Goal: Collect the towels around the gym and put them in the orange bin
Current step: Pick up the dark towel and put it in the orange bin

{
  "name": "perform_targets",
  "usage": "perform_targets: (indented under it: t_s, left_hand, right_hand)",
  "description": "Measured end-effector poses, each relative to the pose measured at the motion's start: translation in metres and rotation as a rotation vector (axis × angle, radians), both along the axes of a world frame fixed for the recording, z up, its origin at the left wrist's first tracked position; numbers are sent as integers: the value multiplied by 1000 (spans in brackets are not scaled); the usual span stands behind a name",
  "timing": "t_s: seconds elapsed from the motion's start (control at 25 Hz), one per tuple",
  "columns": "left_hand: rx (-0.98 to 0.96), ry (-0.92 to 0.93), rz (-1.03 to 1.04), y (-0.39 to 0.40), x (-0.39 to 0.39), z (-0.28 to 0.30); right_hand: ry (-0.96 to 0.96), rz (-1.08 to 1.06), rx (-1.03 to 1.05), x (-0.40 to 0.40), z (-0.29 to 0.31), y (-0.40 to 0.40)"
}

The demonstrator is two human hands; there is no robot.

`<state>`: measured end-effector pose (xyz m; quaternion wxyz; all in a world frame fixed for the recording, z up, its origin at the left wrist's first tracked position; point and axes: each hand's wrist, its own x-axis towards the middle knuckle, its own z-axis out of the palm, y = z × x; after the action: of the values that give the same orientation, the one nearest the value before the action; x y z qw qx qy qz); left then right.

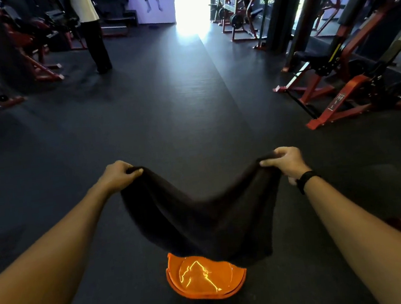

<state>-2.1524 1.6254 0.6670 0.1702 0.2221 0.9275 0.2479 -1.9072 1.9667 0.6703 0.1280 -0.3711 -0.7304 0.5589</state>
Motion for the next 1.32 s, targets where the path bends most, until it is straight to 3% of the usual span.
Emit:
perform_targets:
  t_s: [0.04,0.12,0.2,0.28,0.4,0.52,0.64,0.76,0.88,0.96,1.04,1.12,1.16,1.2,1.32]
  left_hand:
    - [-1,99,122,3,1,-2]
    - [1,62,224,8,6,-1]
    - [42,-161,223,20,13,6]
    - [125,-364,231,42,32,12]
    - [336,-627,209,79,67,22]
    - [418,-679,173,97,82,28]
    - [441,-704,63,93,82,31]
    - [573,-553,-56,89,79,26]
    - [667,-52,-117,75,66,-3]
    - [454,153,-315,63,58,-27]
    - [125,199,-450,56,57,-42]
    - [-97,279,-462,52,56,-52]
    - [-108,291,-429,50,56,-51]
    - [-31,272,-366,49,54,-51]
    - [469,130,-103,51,51,-33]
  right_hand:
    - [58,-248,156,-6,-7,-1]
    - [37,-388,416,-16,-12,-7]
    - [40,-268,470,-26,-12,-24]
    - [118,-98,385,-38,-9,-52]
    - [196,320,234,-54,-6,-93]
    - [44,624,316,-62,3,-111]
    - [30,546,561,-61,2,-106]
    - [174,413,556,-55,1,-105]
    - [245,398,470,-51,7,-98]
    - [294,434,353,-47,13,-90]
    - [337,463,262,-43,18,-82]
    - [381,469,208,-37,23,-73]
    - [397,451,203,-34,26,-67]
    - [406,412,218,-30,29,-60]
    - [379,217,282,-17,31,-33]
